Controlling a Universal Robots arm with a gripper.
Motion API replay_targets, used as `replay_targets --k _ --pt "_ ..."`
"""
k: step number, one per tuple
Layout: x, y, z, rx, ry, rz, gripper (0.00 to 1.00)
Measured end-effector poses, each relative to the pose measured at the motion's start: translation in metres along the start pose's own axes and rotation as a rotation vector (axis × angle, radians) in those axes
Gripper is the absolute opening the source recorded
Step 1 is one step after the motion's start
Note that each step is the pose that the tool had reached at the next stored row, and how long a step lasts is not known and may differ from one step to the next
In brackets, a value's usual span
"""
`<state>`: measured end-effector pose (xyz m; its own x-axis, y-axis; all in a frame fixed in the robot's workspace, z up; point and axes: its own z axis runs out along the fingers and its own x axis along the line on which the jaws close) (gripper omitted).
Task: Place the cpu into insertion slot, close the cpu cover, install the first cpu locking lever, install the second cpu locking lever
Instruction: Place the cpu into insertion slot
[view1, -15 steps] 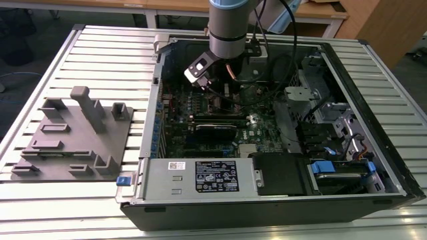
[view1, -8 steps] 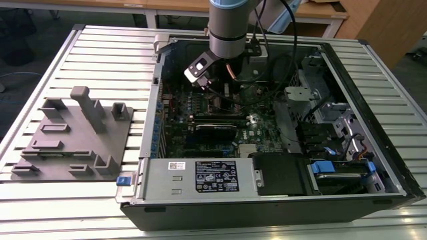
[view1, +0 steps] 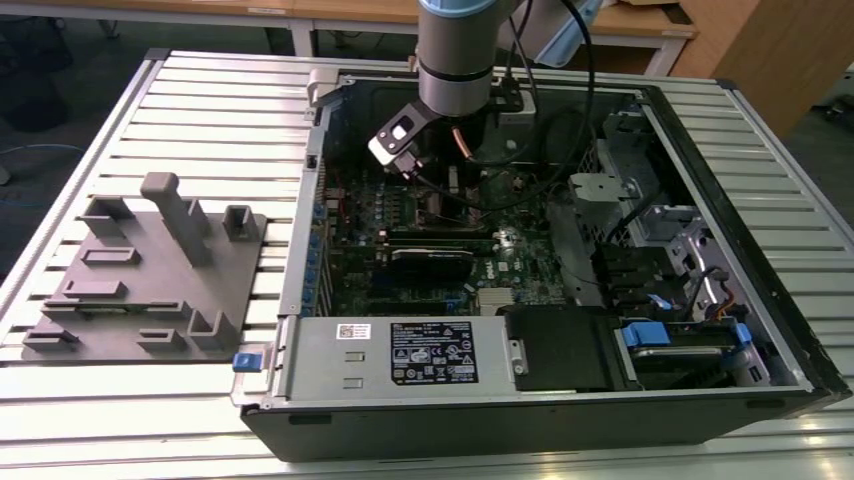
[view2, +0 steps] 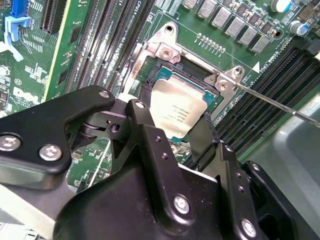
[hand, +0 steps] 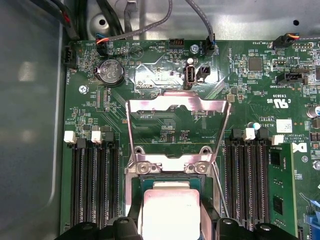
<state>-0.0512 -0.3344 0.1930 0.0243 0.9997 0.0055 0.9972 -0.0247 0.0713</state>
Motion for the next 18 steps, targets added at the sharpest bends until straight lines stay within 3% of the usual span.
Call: replay_targets --k 5,7,13,18 --pt "-0.0001 0.0000 0.0000 -0.0001 -0.0004 0.000 0.54" --pt "-0.0001 0.0000 0.0002 -0.0001 -0.0036 0.000 0.54" --pt "-0.0001 0.0000 0.0002 -0.0003 -0.0060 0.000 0.54" --pt "-0.0001 0.0000 0.0002 -0.0003 -0.0081 -0.001 0.62"
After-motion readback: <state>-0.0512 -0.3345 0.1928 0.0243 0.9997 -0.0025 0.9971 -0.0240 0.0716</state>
